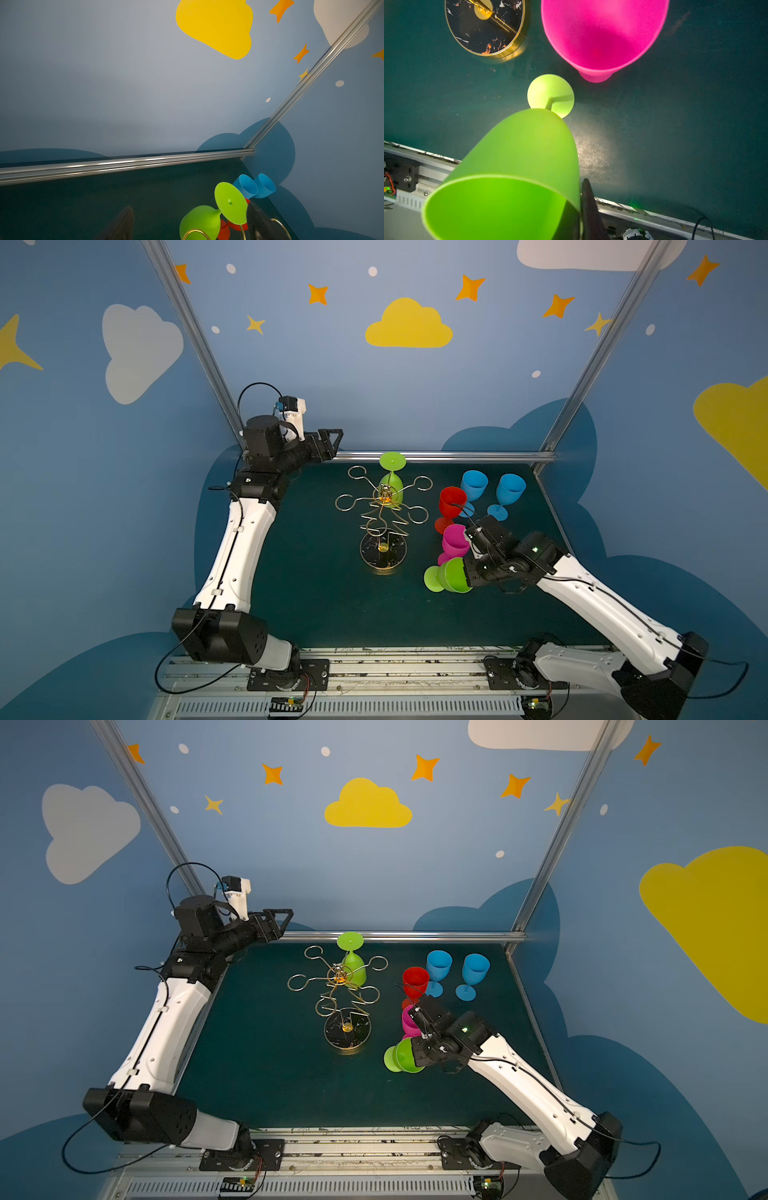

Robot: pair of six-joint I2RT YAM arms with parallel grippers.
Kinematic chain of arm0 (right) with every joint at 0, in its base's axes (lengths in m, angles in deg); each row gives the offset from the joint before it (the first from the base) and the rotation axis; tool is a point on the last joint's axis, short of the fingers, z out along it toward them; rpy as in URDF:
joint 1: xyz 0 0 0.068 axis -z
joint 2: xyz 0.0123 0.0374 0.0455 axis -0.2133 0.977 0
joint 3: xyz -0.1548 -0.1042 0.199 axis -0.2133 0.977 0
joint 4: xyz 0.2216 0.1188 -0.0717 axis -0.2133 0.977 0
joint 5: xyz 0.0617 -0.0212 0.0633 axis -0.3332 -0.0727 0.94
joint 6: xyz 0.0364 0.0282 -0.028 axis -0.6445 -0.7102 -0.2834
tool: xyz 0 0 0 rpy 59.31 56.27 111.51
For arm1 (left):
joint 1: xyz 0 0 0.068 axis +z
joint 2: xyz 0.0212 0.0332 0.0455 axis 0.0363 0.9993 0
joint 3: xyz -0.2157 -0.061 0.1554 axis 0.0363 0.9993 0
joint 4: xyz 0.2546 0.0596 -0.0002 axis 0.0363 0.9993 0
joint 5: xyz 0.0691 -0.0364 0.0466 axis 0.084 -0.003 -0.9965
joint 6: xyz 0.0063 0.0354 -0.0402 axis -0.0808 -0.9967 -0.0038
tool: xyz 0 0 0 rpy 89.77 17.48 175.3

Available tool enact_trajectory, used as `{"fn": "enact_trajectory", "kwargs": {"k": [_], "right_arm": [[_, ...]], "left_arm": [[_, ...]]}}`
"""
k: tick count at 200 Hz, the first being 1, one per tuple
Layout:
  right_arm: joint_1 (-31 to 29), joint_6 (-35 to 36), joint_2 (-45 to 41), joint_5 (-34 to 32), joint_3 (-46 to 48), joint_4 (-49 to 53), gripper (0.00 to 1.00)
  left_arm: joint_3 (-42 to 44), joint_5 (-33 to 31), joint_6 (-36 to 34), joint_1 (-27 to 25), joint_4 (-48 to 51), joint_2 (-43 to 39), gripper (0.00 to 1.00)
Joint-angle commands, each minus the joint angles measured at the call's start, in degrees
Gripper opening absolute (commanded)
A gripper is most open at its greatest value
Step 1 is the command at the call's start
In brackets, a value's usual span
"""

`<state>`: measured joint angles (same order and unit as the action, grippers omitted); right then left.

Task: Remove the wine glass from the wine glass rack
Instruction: 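Lower the lime glass beside the magenta glass and stand it upright with the right gripper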

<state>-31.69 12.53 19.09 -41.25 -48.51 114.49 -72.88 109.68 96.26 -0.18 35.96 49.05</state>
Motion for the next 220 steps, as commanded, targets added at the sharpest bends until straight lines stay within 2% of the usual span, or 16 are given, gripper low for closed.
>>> {"fn": "enact_trajectory", "kwargs": {"k": [1,81,111,162,194,220], "right_arm": [[-0.38,-1.43,2.51,-0.69,0.11,-1.92,0.0],[-0.55,-4.38,13.99,1.43,-4.98,4.17,0.0],[-0.59,-4.04,14.43,2.78,-5.39,2.6,0.07],[-0.31,-2.38,10.34,4.92,-7.83,-0.35,0.38],[0.15,-1.41,7.0,6.64,-8.83,-2.15,0.57],[0.42,1.25,2.18,6.73,-9.25,-4.89,0.68]], "left_arm": [[-2.72,1.05,-2.32,0.23,5.7,1.23,0.83],[-3.74,1.41,-3.57,-0.29,6.3,1.87,0.83],[-4.63,1.58,-5.04,-0.83,6.97,2.18,0.83],[-7.41,2.01,-6.09,-2.02,8.69,3.98,0.83],[-12.06,2.47,-6.71,-3.31,11.81,6.92,0.83],[-16.5,3.3,-8.56,-4.78,15.38,10.25,0.83]]}}
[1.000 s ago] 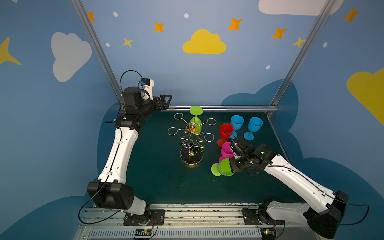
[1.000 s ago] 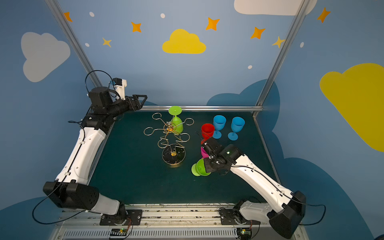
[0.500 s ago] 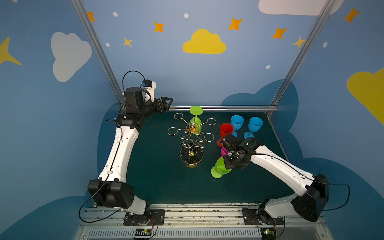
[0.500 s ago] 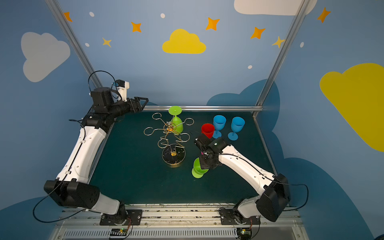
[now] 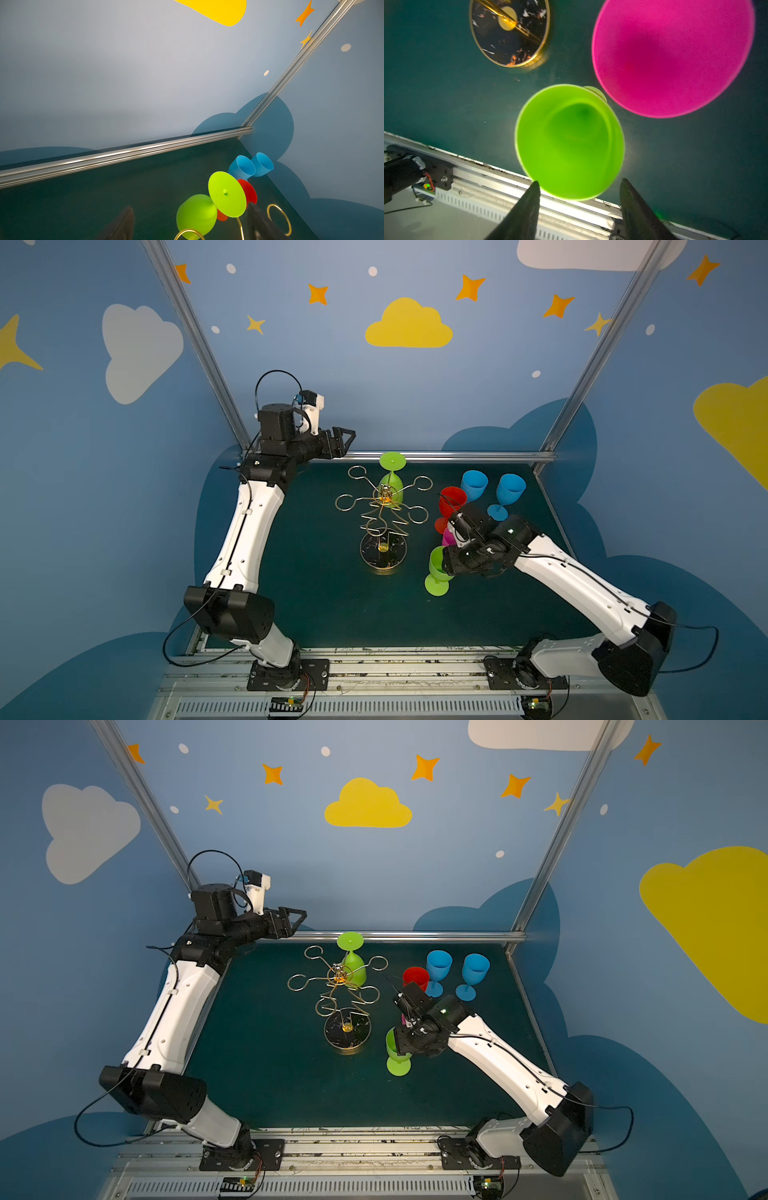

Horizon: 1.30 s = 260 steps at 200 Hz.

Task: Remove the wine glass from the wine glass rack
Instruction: 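Lower the lime glass beside the magenta glass and stand it upright with the right gripper, then open the right gripper and draw it back while the left gripper moves toward the rack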

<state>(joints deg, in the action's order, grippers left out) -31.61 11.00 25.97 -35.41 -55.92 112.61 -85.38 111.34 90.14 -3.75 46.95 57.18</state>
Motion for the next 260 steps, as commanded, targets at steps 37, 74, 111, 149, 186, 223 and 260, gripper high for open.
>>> {"fn": "enact_trajectory", "kwargs": {"k": [37,74,111,149,186,223,260], "right_arm": [[1.15,3.81,-18.27,-1.84,5.66,-15.83,0.78],[4.58,5.39,-22.66,-3.15,3.0,-11.23,0.8],[6.03,6.71,-23.93,-3.76,1.4,-9.06,0.8],[6.96,7.02,-25.13,-3.65,1.42,-8.71,0.8],[7.51,7.08,-26.09,-3.69,1.88,-8.51,0.8],[8.1,7.52,-26.57,-3.84,2.0,-8.47,0.8],[8.56,7.87,-26.95,-3.93,1.96,-8.51,0.8]], "left_arm": [[-14.07,4.41,-5.49,-3.35,13.13,8.84,0.83],[-24.27,5.22,-7.95,-5.57,22.2,16.54,0.82],[-30.77,3.06,-9.78,-8.09,26.41,22.65,0.82],[-34.21,0.57,-10.81,-9.85,27.92,26.88,0.82],[-35.07,-0.95,-11.75,-10.84,28.25,28.97,0.8],[-35.07,-2.85,-12.23,-10.96,28.66,29.66,0.69],[-35.23,-2.83,-12.62,-10.94,29.06,29.89,0.54]]}}
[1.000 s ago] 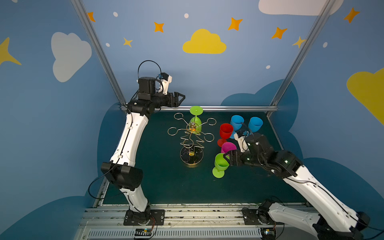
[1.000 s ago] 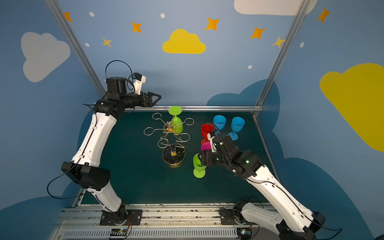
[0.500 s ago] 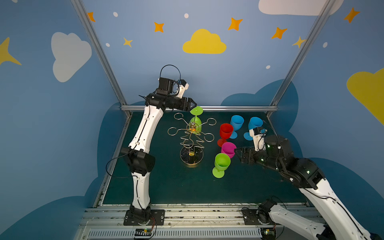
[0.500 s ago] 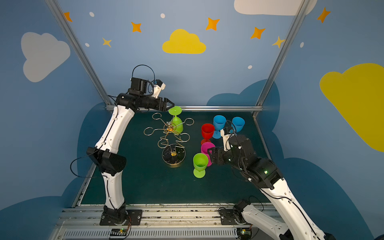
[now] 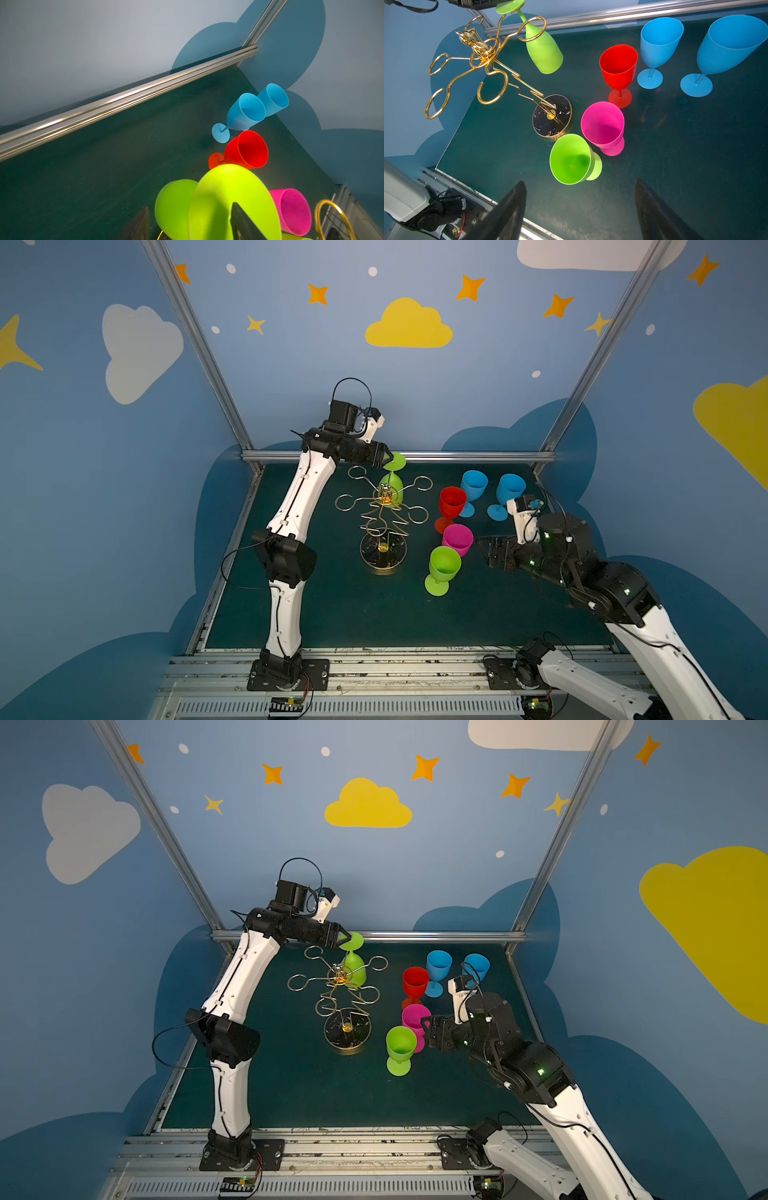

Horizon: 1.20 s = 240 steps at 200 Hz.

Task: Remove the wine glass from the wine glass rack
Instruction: 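Open the right gripper and draw it back while the left gripper moves toward the rack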

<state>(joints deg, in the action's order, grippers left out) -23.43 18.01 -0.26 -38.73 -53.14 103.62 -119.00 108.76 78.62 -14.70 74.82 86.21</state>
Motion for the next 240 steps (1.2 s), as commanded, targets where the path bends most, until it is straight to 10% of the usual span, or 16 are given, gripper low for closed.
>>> {"fn": "enact_trajectory", "kwargs": {"k": [1,140,198,240], "right_arm": [[0.4,0.85,-0.74,-0.61,-0.81,0.47,0.8],[1.79,1.55,-2.68,-0.61,-1.01,0.43,0.8],[5.74,3.06,7.02,10.74,-5.71,-10.56,0.81],[12.64,-1.34,22.35,26.99,-14.55,-23.1,0.8]], "left_arm": [[-1.63,-0.19,-1.14,0.0,1.23,0.95,0.54],[-5.42,7.49,5.31,2.79,0.59,2.03,0.03],[-5.5,9.76,7.64,3.56,-0.22,1.38,0.09],[-5.51,9.27,8.68,4.65,-2.61,-1.51,0.4]]}}
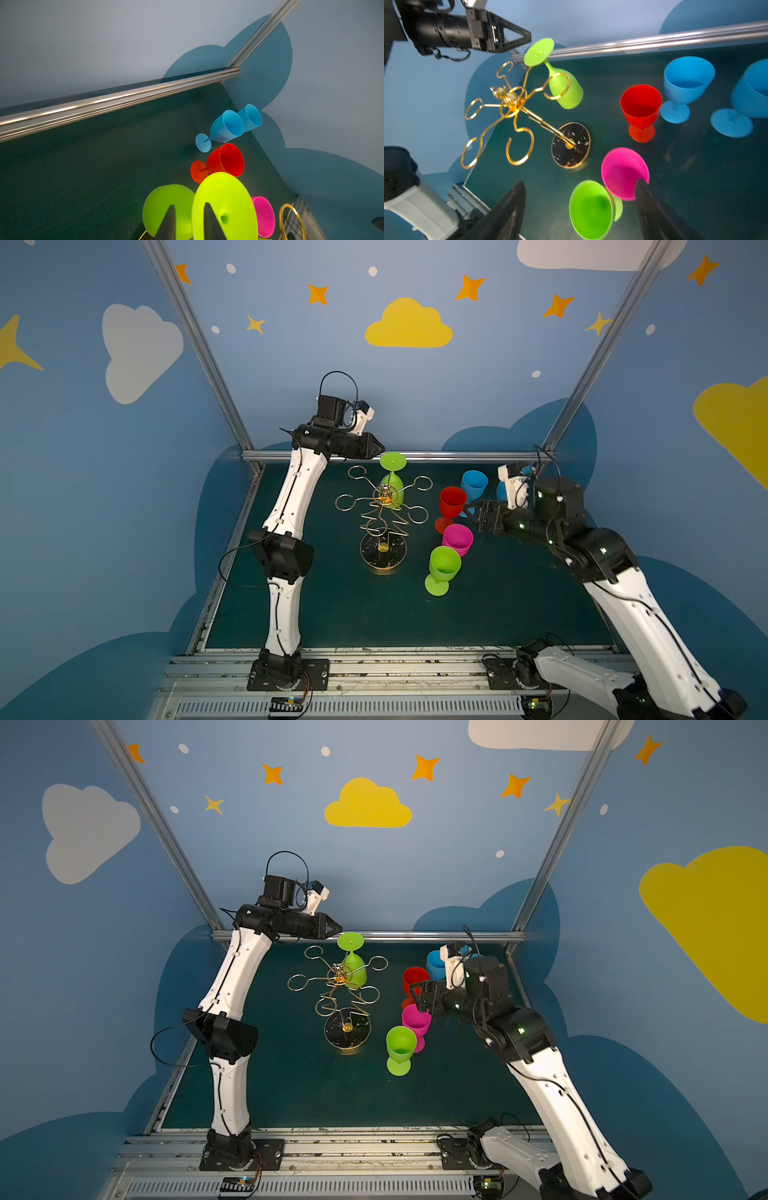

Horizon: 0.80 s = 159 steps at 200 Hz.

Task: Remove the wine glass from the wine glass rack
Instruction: 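Reach the right gripper to the remaining lime glass foot on the rack and close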

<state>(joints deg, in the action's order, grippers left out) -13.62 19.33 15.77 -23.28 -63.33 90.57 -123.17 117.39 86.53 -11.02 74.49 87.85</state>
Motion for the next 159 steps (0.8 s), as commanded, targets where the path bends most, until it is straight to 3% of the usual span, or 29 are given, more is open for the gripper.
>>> {"fn": "enact_trajectory", "kwargs": {"k": [1,26,66,98,136,159], "right_arm": [[2.95,-2.78,6.73,11.98,-4.57,-10.27,0.8],[5.22,-6.23,16.27,19.06,-10.3,-15.21,0.77],[5.63,-6.7,30.23,23.69,-21.72,-14.24,0.75],[5.11,-5.25,38.93,25.63,-29.96,-10.22,0.73],[3.79,-5.02,45.6,28.85,-36.55,-7.58,0.72],[3.22,-5.38,48.08,29.53,-38.3,-7.54,0.71]], "left_arm": [[-1.33,0.59,0.75,1.02,-2.36,-3.24,0.4],[-1.12,-1.26,-0.43,1.32,-3.86,-5.95,0.54],[4.07,-4.96,-2.05,1.67,-9.51,-12.61,0.72],[14.62,-7.6,-1.32,2.52,-16.25,-20.87,0.79],[36.73,-10.47,2.32,4.94,-32.51,-35.29,0.89],[45.51,-11.96,3.44,6.01,-37.75,-42.24,0.95]]}}
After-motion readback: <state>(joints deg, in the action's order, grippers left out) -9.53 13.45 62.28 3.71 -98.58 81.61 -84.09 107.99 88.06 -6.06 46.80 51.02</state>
